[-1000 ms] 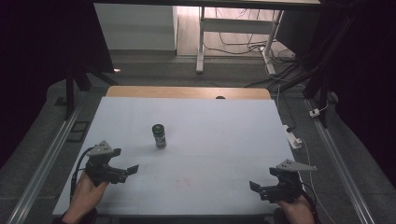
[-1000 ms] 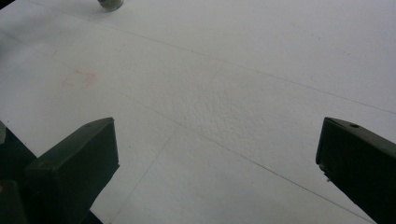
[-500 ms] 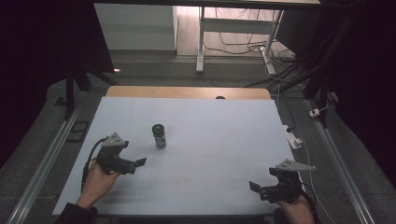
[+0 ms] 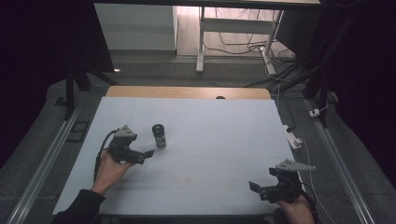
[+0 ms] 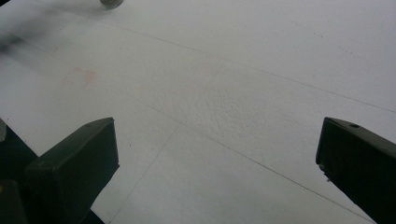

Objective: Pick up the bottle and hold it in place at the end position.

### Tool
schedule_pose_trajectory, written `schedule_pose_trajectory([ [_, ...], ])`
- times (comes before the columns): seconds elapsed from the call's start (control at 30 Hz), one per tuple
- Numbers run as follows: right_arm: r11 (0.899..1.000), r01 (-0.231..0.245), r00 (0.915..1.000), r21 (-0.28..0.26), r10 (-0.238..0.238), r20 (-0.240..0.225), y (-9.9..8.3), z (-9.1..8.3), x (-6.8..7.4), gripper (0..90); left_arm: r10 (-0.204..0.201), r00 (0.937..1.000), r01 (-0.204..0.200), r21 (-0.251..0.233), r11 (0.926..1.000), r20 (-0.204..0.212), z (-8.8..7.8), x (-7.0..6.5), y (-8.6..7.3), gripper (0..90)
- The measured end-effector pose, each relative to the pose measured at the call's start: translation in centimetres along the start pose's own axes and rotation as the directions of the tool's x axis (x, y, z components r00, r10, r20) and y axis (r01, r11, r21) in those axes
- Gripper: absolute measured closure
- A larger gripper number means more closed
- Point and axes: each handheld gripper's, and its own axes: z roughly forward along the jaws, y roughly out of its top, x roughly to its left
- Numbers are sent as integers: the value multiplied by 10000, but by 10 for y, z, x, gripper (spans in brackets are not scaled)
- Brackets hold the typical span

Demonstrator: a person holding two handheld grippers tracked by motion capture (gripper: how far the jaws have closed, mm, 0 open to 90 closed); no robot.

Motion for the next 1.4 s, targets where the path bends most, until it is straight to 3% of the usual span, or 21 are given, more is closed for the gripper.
schedule_pose_trajectory([
  [0.23, 10000, 2, 10000, 16, -2, -17, 0, 0, 0, 0, -159, 9997, 156, 181, 9997, 160, 20, 4, 9, 0],
  [0.43, 10000, -4, 10000, 13, 4, -16, 0, 0, 0, 0, 326, 9995, -326, 486, 9983, -2, 38, 3, 17, 0],
  [0.67, 10000, 18, 10000, 28, -18, -17, 0, 0, 0, 0, 374, 9993, -369, 521, 9980, -83, 52, 7, 22, 15],
  [0.83, 10000, 17, 10000, 34, -17, -27, 0, 0, 0, 0, 381, 9993, -378, 471, 9982, -42, 56, 11, 22, 99],
  [0.9, 10000, 14, 10000, 38, -14, -34, 0, 0, 0, 0, 419, 9991, -420, 425, 9982, 30, 57, 12, 22, 179],
  [1.3, 10000, 26, 10000, 39, -26, -46, 0, 0, -1, 0, 987, 9951, -984, 420, 9943, -44, 59, 9, 24, 436],
  [1.4, 10000, 22, 10000, 37, -22, -53, 0, 0, -1, 0, 1098, 9939, -1102, 408, 9931, 119, 59, 8, 24, 480],
])
